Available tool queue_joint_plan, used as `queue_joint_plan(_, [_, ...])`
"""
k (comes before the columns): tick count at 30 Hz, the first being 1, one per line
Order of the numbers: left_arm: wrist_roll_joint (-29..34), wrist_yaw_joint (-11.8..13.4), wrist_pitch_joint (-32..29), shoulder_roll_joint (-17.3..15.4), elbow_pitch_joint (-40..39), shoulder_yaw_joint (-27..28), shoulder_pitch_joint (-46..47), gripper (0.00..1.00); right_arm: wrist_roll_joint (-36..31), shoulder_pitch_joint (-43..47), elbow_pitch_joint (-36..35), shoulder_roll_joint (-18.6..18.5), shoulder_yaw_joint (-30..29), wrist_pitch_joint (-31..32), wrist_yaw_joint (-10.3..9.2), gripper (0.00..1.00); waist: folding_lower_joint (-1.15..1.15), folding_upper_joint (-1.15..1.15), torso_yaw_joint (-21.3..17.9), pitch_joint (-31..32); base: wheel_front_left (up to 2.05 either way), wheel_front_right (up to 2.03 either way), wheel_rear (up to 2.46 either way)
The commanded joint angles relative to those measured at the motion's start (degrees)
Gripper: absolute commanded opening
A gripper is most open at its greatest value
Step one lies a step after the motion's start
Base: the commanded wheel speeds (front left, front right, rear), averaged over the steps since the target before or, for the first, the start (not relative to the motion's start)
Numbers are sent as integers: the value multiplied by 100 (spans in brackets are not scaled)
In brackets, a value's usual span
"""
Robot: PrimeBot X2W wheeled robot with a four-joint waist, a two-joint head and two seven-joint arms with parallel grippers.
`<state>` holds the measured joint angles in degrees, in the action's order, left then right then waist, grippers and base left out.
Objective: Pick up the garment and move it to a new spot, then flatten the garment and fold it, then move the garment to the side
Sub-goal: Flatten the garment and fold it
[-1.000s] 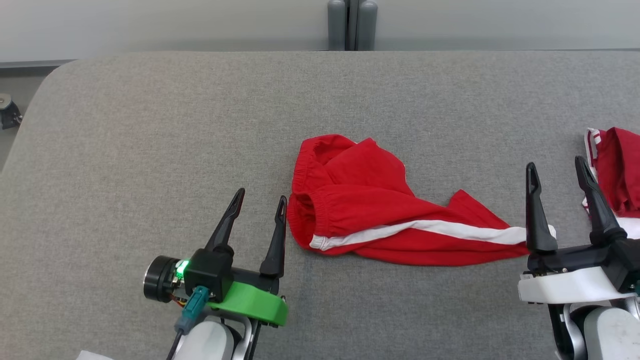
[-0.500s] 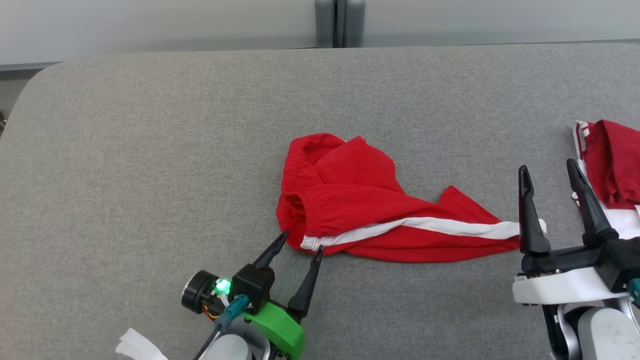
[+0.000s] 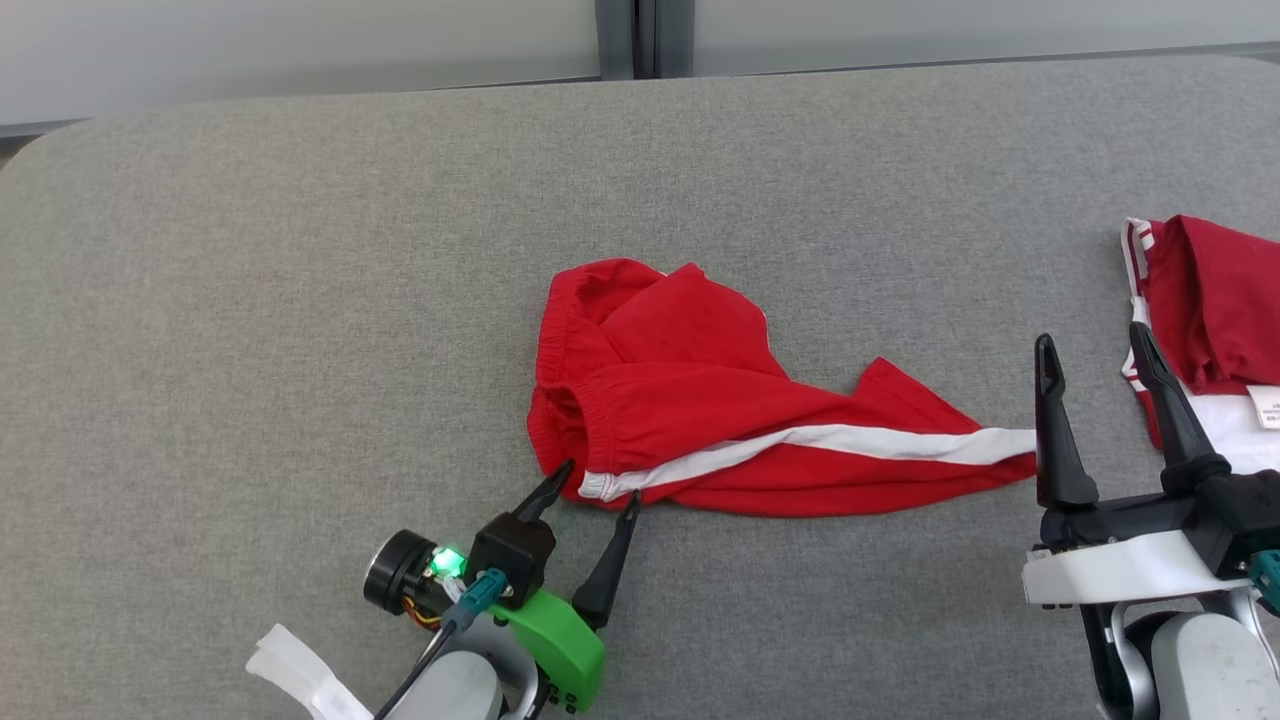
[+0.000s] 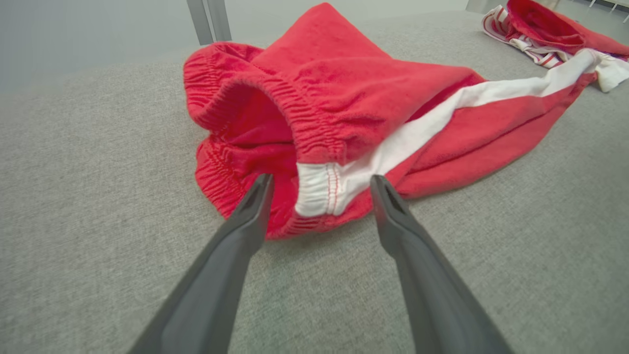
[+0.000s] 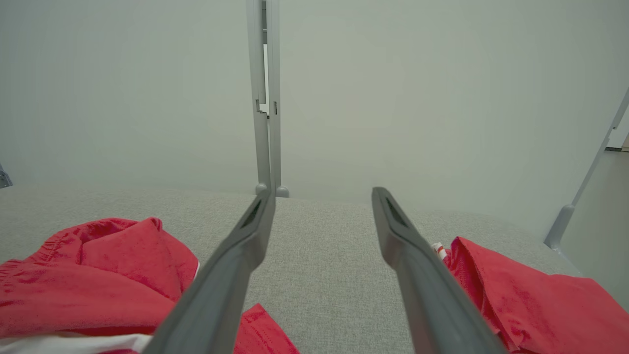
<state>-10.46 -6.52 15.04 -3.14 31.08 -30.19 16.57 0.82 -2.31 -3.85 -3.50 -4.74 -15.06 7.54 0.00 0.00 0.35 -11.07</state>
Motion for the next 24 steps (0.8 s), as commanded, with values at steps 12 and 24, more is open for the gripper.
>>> queue_joint_plan(12, [-233, 32, 18, -2, -94, 125, 119, 0, -54, 99, 294, -10, -138, -14, -12, 100, 0, 0, 49, 44, 0, 0, 0])
queue_joint_plan(24, [-186, 42, 18, -14, -500, 356, -220, 0, 419, 269, 1478, 14, -230, -14, -12, 100, 0, 0, 67, 138, 0, 0, 0])
